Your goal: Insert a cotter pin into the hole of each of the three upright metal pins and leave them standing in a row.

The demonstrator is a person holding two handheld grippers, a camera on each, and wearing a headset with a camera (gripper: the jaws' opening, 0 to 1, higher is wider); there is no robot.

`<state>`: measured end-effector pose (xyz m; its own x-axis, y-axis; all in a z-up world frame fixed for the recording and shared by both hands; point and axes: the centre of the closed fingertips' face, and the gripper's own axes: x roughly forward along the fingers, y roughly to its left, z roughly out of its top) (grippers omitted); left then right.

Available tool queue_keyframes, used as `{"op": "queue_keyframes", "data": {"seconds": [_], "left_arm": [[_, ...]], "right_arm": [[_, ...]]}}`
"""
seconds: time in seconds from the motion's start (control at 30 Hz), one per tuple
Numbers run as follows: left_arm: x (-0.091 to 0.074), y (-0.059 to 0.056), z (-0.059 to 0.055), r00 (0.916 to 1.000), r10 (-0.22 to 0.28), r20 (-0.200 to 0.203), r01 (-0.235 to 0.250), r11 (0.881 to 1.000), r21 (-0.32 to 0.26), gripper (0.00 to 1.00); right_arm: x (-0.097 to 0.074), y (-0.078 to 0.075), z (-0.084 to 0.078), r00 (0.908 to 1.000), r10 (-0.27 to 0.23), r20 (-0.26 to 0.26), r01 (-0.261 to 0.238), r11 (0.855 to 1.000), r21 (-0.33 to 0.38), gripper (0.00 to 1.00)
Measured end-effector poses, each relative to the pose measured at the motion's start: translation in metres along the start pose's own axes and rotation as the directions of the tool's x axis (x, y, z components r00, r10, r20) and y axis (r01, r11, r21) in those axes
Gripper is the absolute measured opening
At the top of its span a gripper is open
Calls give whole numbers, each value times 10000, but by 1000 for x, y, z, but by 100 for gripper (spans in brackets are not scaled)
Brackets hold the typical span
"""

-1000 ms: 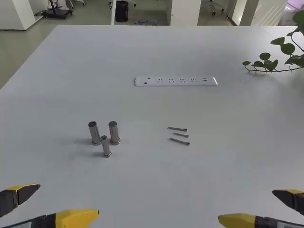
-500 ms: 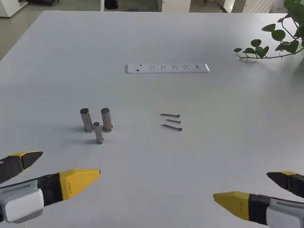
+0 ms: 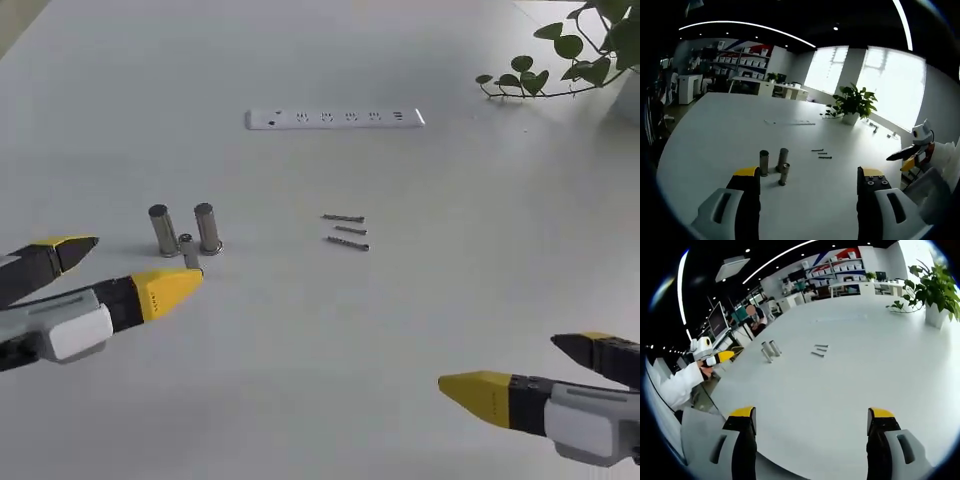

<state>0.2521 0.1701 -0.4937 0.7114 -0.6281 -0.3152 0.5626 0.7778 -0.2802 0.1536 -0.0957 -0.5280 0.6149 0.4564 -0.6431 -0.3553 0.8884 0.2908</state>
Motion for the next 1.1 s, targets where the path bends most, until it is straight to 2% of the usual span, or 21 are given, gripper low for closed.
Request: {"op": "queue_keyframes", "data": {"seconds": [0.1, 0.13, 0.2, 0.33, 0.4, 0.53, 0.63, 0.8, 0.93, 1.1], "left_arm": [[8, 4, -1, 9999, -28, -121, 29, 9999, 102, 76], [11, 9, -2, 9996, 66, -289, -58, 9996, 272, 76], [16, 16, -3, 9991, 242, -334, -226, 9986, 481, 73], [23, 23, -4, 9990, 66, -441, -49, 9992, 393, 64], [27, 25, -6, 9985, -51, -544, 80, 9986, 527, 61], [34, 33, -9, 9978, 61, -663, -30, 9988, 479, 56], [40, 33, -13, 9971, -92, -757, 134, 9984, 552, 44], [52, 33, -20, 9946, -75, -1035, 161, 9965, 825, 38], [60, 36, -28, 9904, 130, -1378, 70, 9896, 1434, 27], [67, 43, -24, 9926, 371, -1154, -209, 9902, 1383, 20]], "right_arm": [[0, 1, 0, 10000, -12, -14, 13, 10000, 7, 89], [0, 2, 0, 10000, 2, 18, -2, 10000, -12, 89], [1, 2, 1, 10000, -26, 78, 26, 10000, -5, 88], [1, 1, 2, 9998, -181, 125, 179, 9998, 116, 87], [1, 2, 1, 9998, -200, 80, 198, 9997, 147, 86], [1, 3, -1, 9997, -232, 68, 231, 9996, 156, 85], [0, 3, -1, 9994, -327, 126, 325, 9993, 164, 85], [0, 3, -3, 9991, -412, 119, 410, 9990, 170, 83], [1, 3, -4, 9990, -415, 171, 410, 9988, 282, 83], [1, 7, -1, 9985, -298, 457, 278, 9987, 432, 83]]}}
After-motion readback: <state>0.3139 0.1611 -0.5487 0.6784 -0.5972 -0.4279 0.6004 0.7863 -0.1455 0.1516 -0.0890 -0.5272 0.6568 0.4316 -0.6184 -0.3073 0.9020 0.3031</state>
